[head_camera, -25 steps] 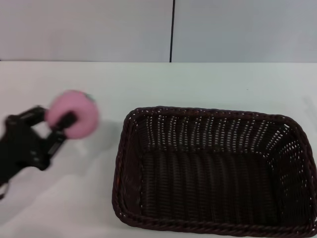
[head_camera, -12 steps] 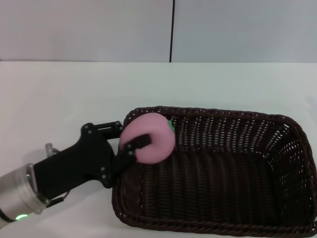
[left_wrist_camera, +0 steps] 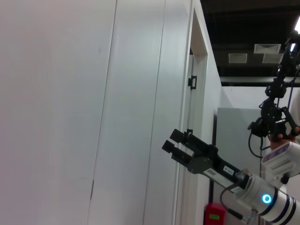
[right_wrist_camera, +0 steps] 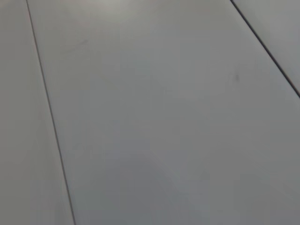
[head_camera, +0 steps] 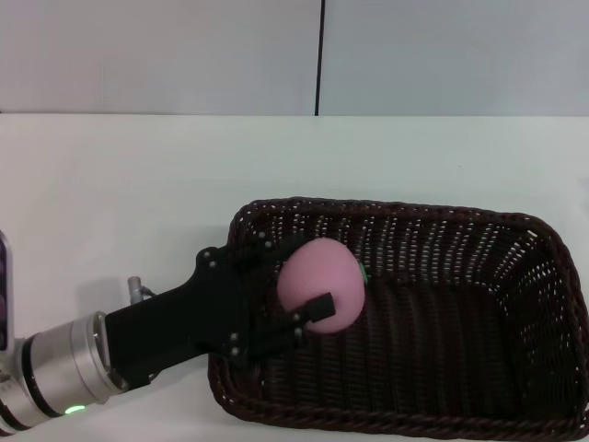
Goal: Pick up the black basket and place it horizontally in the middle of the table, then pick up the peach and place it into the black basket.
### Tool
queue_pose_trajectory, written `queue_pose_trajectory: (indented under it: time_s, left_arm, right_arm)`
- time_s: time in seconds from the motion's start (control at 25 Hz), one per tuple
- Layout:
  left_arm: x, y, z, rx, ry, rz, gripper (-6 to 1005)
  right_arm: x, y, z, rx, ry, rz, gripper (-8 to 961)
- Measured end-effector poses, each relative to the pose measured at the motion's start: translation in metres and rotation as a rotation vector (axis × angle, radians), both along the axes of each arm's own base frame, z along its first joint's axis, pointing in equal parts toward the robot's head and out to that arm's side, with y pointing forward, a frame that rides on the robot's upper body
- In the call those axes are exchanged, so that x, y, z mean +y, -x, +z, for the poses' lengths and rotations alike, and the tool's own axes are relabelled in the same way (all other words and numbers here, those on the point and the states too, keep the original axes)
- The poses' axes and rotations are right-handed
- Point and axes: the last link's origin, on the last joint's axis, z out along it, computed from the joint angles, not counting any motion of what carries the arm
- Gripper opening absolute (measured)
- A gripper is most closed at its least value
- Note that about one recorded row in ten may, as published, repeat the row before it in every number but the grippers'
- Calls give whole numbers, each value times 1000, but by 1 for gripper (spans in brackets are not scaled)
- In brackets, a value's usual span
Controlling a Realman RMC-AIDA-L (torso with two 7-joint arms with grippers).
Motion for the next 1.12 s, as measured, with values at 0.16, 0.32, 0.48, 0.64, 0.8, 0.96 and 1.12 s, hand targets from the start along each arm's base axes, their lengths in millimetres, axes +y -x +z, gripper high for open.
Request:
queue_pose_trajectory:
  time_s: [0.16, 0.32, 0.48, 0.64, 0.8, 0.96, 1.12]
  left_arm:
    - [1, 2, -1, 11, -3, 9, 704]
    - [1, 8, 3, 24, -26, 26, 765]
    - [2, 24, 17, 26, -125, 114, 826]
    - [-4, 56, 46, 21, -397, 286, 841]
    - [-18, 81, 64, 54, -658, 435, 842]
    - [-31, 97, 80, 56, -852, 572, 842]
    - [-39, 106, 87, 56, -913, 638, 842]
  right_arm:
    - [-1, -3, 2, 5, -12, -16, 652]
    - [-1, -3, 2, 6, -16, -16, 653]
    - [-1, -4, 4, 8, -25, -21, 653]
    - [-4, -14, 4, 14, -90, -107, 653]
    - [-6, -18, 1, 21, -129, -148, 652]
    - [-6, -18, -6, 16, -137, -177, 652]
    - [-3, -16, -10, 15, -133, -178, 652]
